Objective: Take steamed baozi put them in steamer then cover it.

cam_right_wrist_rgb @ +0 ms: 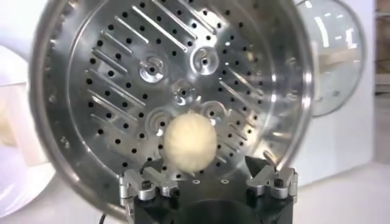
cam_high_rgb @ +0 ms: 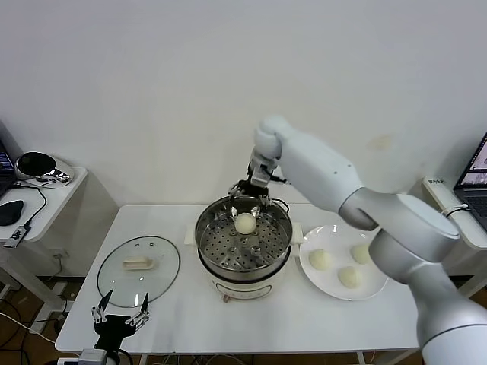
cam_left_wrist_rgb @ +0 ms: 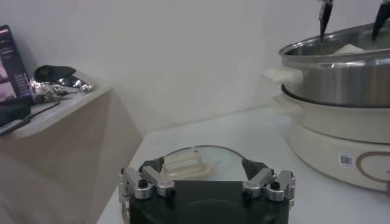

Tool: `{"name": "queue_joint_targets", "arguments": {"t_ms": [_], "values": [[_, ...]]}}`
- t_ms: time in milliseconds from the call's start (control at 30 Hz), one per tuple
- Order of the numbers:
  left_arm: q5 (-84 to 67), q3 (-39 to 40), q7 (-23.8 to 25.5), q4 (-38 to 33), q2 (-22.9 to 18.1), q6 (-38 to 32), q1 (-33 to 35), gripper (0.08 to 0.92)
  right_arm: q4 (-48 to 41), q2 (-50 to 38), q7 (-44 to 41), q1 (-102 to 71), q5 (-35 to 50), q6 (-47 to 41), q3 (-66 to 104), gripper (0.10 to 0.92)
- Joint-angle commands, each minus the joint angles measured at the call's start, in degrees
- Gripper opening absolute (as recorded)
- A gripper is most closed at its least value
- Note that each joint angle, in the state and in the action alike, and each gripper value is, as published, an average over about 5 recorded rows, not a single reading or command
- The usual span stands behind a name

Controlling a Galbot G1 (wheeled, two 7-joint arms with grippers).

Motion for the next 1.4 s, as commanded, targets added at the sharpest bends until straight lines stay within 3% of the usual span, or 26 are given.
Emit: {"name": "queue_joint_targets", "arguments": {"t_ms": [33, 233, 500, 667, 1100, 1400], "values": [[0.01, 0.05, 0.03, -0.02, 0.03, 0.05, 0.07, 0.823, 3.10, -6.91, -2.28, 4.87, 10.23, -8.52, -0.34, 0.823], [-0.13, 0.68, 0.13, 0.14, 0.65, 0.07, -0.03, 0.823, 11.01, -19.73, -1.72, 7.19, 17.59, -28.78, -4.70, 0.823], [-0.14, 1.54, 0.70, -0.12, 1.31, 0.52, -0.79, 0.823, 23.69, -33.73, 1.35, 6.02, 19.18, -58.02, -7.62, 0.823], [-0.13, 1.90, 0.87, -0.15, 1.48, 0.65, -0.77, 0.823, 28.66, -38.72, 0.80, 0.59, 16.79, -68.32, -4.74, 0.823], [-0.11, 2.08, 1.41, -1.35, 1.49, 1.28, 0.67, 0.823, 29.96, -37.14, 3.05, -15.39, 5.75, -68.73, 6.07, 0.823], [-0.03, 2.00, 1.40, -0.10, 1.48, 1.30, 0.65, 0.823, 27.93, -33.91, 4.34, -22.78, 3.90, -66.67, 8.34, 0.823]]}}
